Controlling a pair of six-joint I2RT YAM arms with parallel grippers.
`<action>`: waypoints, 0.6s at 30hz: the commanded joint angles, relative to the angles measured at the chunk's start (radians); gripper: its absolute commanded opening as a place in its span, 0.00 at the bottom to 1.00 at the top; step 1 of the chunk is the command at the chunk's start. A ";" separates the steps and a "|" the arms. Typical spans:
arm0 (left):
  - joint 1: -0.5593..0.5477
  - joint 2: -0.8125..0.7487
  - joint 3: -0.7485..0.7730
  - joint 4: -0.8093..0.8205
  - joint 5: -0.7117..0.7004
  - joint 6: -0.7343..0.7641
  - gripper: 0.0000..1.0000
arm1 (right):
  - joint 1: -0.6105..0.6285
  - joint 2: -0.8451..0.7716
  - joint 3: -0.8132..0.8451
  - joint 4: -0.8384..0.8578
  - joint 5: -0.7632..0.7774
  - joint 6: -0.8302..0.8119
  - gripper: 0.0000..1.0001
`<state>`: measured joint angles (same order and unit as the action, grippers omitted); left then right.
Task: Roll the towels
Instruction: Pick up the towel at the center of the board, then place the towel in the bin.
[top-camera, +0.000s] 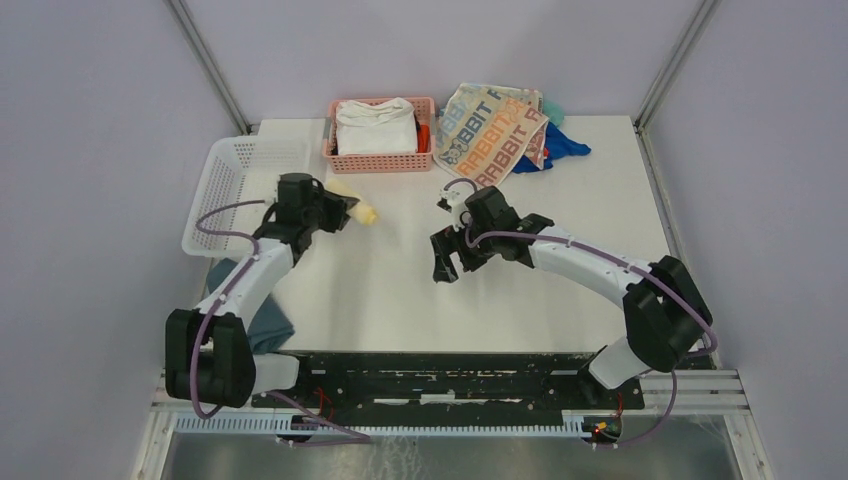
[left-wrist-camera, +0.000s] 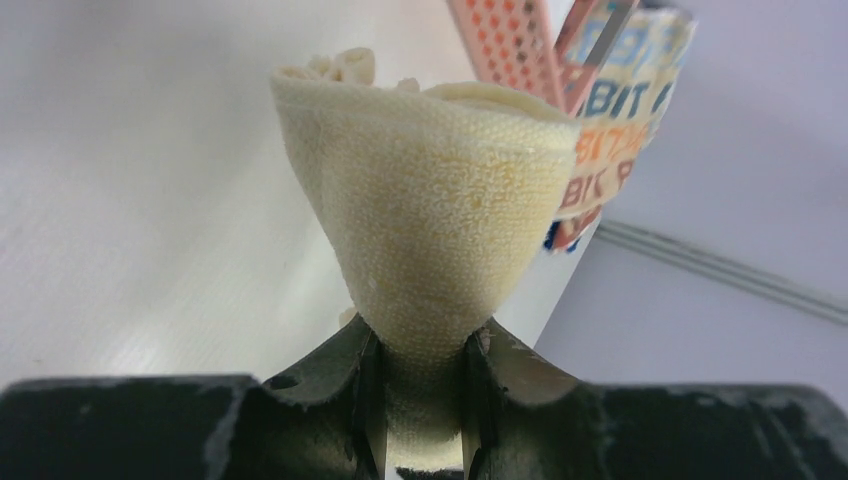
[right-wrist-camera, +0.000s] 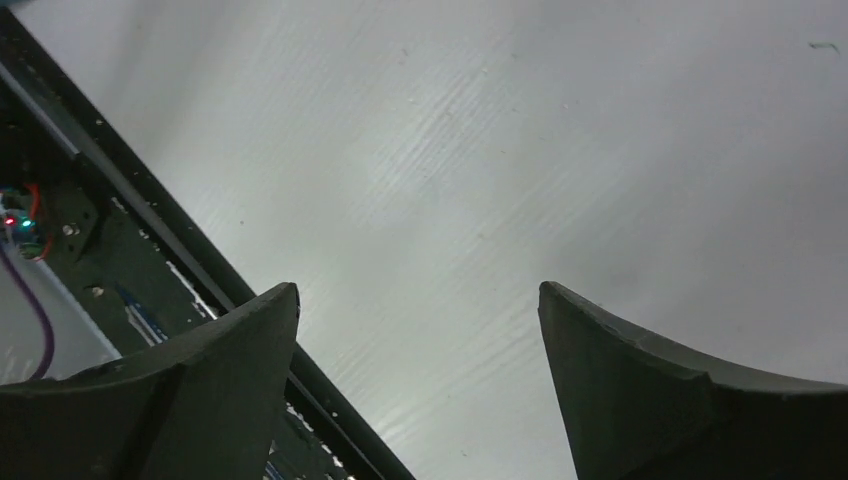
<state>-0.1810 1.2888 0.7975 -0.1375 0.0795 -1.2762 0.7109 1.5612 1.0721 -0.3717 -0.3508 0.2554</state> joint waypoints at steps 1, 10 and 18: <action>0.135 -0.013 0.163 -0.157 -0.033 0.104 0.21 | -0.005 -0.082 -0.052 -0.018 0.161 -0.040 0.98; 0.417 0.089 0.354 -0.313 -0.013 0.170 0.22 | -0.007 -0.110 -0.076 -0.013 0.239 -0.052 1.00; 0.497 0.184 0.330 -0.360 -0.036 0.199 0.23 | -0.008 -0.122 -0.085 -0.015 0.270 -0.060 1.00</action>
<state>0.2958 1.4422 1.1248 -0.4656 0.0532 -1.1404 0.7048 1.4796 0.9909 -0.4057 -0.1169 0.2100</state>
